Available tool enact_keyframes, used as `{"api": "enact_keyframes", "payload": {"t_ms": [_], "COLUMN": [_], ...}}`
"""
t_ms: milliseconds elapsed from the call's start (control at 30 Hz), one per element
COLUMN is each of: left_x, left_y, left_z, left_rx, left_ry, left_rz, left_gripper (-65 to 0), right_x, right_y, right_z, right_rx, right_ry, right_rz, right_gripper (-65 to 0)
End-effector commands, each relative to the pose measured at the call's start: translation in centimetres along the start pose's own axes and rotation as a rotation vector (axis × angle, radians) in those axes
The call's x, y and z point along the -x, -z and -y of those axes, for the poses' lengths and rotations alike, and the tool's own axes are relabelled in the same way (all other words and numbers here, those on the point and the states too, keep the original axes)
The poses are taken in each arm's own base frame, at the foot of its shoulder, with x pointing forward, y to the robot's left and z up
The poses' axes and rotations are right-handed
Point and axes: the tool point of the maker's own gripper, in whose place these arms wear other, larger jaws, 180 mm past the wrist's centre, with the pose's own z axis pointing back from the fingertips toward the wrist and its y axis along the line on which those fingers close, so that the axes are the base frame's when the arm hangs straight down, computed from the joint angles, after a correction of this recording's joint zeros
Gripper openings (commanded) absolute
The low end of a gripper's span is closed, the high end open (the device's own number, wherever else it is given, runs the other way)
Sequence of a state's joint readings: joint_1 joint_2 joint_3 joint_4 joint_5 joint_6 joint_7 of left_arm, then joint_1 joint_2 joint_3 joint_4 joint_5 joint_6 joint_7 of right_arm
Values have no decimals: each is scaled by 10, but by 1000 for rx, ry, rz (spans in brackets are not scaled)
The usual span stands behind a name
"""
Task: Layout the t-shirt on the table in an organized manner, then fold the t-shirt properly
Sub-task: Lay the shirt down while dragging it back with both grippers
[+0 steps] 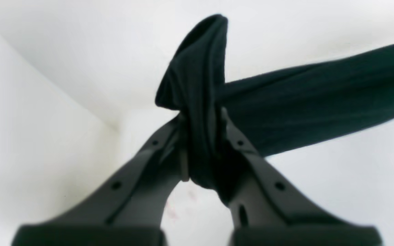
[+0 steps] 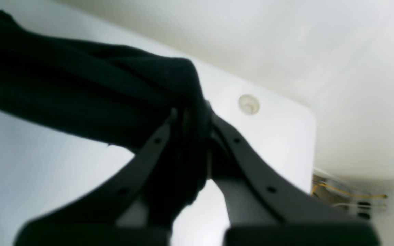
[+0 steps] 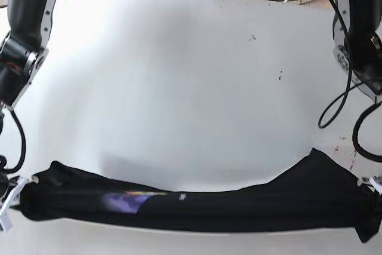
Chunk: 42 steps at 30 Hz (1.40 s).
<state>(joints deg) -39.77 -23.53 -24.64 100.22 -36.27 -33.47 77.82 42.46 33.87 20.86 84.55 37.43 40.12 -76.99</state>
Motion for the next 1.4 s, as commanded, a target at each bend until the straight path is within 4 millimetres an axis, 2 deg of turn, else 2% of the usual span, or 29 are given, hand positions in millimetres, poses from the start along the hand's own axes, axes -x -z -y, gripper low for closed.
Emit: {"api": "enact_keyframes", "payload": {"t_ms": [0, 33, 67, 100, 167, 267, 500, 800, 900, 1100, 1367], "left_x": [15, 28, 50, 58, 92, 129, 196, 252, 265, 285, 300], "left_y": [-9, -9, -10, -10, -14, -19, -35, -62, -69, -87, -100], "left_z": [5, 10, 17, 19, 29, 44, 73, 92, 96, 93, 97], "left_rx": [13, 30, 54, 63, 98, 140, 199, 230, 237, 237, 244], "left_ry": [0, -11, -32, -40, -76, -108, -161, -186, -192, -170, -174], "left_rz": [5, -17, -56, -69, -134, -212, -368, -524, -561, -640, -692], "left_gripper": [-650, -650, -650, -650, -650, -650, -650, -650, -650, -650, -650], "right_x": [14, 26, 43, 50, 78, 109, 163, 216, 231, 251, 275], "right_y": [-19, -19, -19, -17, -12, -14, -21, -33, -39, -51, -62], "right_z": [10, 8, 2, -2, -19, -33, -74, -121, -133, -149, -161], "right_rx": [55, 53, 42, 33, -4, -17, -62, -127, -141, -161, -180], "right_ry": [-5, 2, 14, 23, 59, 91, 131, 159, 165, 170, 187], "right_rz": [5, -11, -34, -42, -72, -109, -188, -290, -325, -374, -437], "right_gripper": [-648, -648, -648, -648, -648, -648, -648, -648, -648, -648, -647]}}
